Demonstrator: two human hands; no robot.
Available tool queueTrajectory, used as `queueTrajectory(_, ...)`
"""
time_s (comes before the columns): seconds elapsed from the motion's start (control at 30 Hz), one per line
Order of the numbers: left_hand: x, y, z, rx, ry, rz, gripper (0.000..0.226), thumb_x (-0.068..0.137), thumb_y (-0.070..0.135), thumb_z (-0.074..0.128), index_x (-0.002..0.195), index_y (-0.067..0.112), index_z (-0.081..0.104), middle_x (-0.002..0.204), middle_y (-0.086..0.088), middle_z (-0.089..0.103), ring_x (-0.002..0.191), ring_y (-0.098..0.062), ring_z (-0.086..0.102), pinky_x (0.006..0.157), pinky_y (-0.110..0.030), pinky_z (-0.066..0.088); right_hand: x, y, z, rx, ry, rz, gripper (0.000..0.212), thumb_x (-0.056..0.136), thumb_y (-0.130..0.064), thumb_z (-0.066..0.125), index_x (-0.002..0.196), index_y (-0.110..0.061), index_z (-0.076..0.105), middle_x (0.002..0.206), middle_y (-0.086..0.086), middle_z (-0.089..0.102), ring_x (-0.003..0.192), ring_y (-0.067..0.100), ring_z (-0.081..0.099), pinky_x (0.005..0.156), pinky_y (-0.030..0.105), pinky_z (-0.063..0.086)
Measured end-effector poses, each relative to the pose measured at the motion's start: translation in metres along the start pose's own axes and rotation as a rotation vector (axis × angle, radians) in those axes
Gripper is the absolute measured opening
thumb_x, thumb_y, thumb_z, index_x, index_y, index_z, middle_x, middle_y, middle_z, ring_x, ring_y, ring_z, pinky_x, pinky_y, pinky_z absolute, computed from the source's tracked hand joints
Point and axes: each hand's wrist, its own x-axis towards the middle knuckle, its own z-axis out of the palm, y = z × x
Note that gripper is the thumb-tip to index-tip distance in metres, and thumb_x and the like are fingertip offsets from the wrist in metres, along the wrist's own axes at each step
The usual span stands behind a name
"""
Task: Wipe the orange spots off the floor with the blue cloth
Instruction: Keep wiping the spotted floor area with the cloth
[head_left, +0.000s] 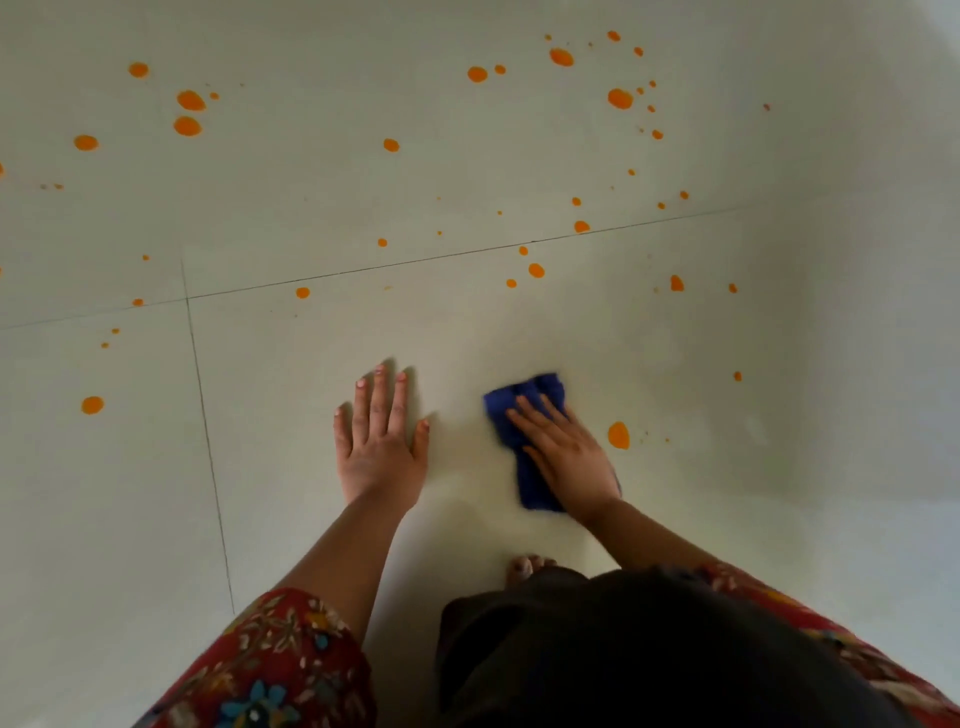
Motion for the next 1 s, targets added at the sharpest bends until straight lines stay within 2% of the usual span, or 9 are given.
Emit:
queueTrajectory(0.1,-0.005,0.006,-0.002,-0.016,0.032,-0.032,0.061,0.098,0.049,0.014,0.149,0.034,-0.017,0.157,0.009,-0.021,0.144,-0.011,-0.021,0.119,-0.04,-0.01,-0.01,0.024,-0.041,0.202,0.08,0.432,0.036,0.101,-0.026,0.046,0.136,-0.024,0.054,0.126,0.008,0.065,0.11,0.032,0.063,0.084,0.036,0.051)
queueTrajectory(0.2,-0.005,0.017,0.001,-0.075,0.098,-0.013,0.062,0.099,0.041,0.024,0.152,0.026,-0.006,0.158,0.008,-0.016,0.146,-0.013,-0.014,0.118,-0.039,-0.011,-0.019,0.039,-0.085,0.401,0.261,0.629,0.033,0.104,-0.027,0.04,0.134,-0.026,0.053,0.114,0.007,0.068,0.097,0.025,0.063,0.076,0.027,0.041)
queueTrajectory(0.3,-0.006,0.046,0.002,-0.086,0.05,0.105,0.063,0.099,0.044,0.023,0.153,0.025,-0.003,0.159,0.006,-0.016,0.146,-0.014,-0.014,0.118,-0.039,-0.01,-0.054,0.066,-0.099,0.577,0.372,0.841,0.039,0.105,-0.033,0.035,0.141,-0.025,0.047,0.133,0.007,0.059,0.117,0.023,0.054,0.089,0.028,0.037)
queueTrajectory(0.4,-0.007,0.076,0.009,-0.084,-0.079,0.225,0.068,0.092,0.055,0.014,0.151,0.031,-0.01,0.159,0.003,-0.02,0.143,-0.014,-0.023,0.117,-0.038,-0.012,-0.07,0.08,-0.06,0.333,0.09,1.072,0.051,0.101,-0.049,0.031,0.151,-0.04,0.021,0.163,0.005,0.011,0.148,0.032,0.01,0.115,0.052,0.016)
queueTrajectory(0.5,-0.007,0.086,0.018,-0.021,-0.173,0.208,0.072,0.095,0.057,0.021,0.146,0.035,-0.023,0.153,0.001,-0.034,0.139,-0.016,-0.034,0.114,-0.042,-0.018,-0.033,0.083,-0.025,0.037,0.047,1.011,0.061,0.097,-0.058,0.027,0.151,-0.045,0.003,0.162,-0.004,-0.014,0.147,0.034,-0.018,0.112,0.065,-0.005)
queueTrajectory(0.7,-0.005,0.089,0.018,0.012,-0.225,0.182,0.072,0.096,0.055,0.024,0.139,0.037,-0.031,0.149,0.004,-0.04,0.133,-0.012,-0.04,0.11,-0.04,-0.024,-0.052,0.025,-0.001,-0.135,-0.048,0.263,0.056,0.098,-0.054,0.026,0.152,-0.041,0.015,0.161,-0.011,0.015,0.149,0.03,0.008,0.115,0.059,0.014)
queueTrajectory(0.77,-0.003,0.089,0.017,0.025,-0.263,0.173,0.071,0.096,0.055,0.02,0.137,0.037,-0.035,0.148,0.004,-0.043,0.131,-0.012,-0.043,0.111,-0.042,-0.022,-0.079,0.057,-0.007,-0.098,-0.039,0.289,0.056,0.098,-0.052,0.027,0.152,-0.043,0.013,0.16,-0.011,0.02,0.149,0.027,0.011,0.113,0.056,0.021)
queueTrajectory(0.93,-0.007,0.089,0.022,0.039,-0.183,0.177,0.069,0.084,0.059,0.0,0.143,0.037,-0.028,0.15,0.004,-0.038,0.138,-0.015,-0.035,0.106,-0.037,-0.029,-0.004,0.12,-0.027,-0.053,0.088,0.786,0.06,0.095,-0.054,0.019,0.153,-0.037,0.018,0.162,-0.006,0.016,0.15,0.027,0.008,0.118,0.055,0.009)
queueTrajectory(1.0,-0.01,0.087,0.025,0.031,-0.136,0.177,0.069,0.086,0.056,0.005,0.148,0.034,-0.016,0.156,0.002,-0.026,0.143,-0.016,-0.024,0.111,-0.04,-0.021,0.023,0.087,-0.02,-0.024,0.123,0.701,0.06,0.094,-0.052,0.026,0.151,-0.032,0.027,0.16,-0.003,0.024,0.148,0.031,0.015,0.116,0.058,0.015)
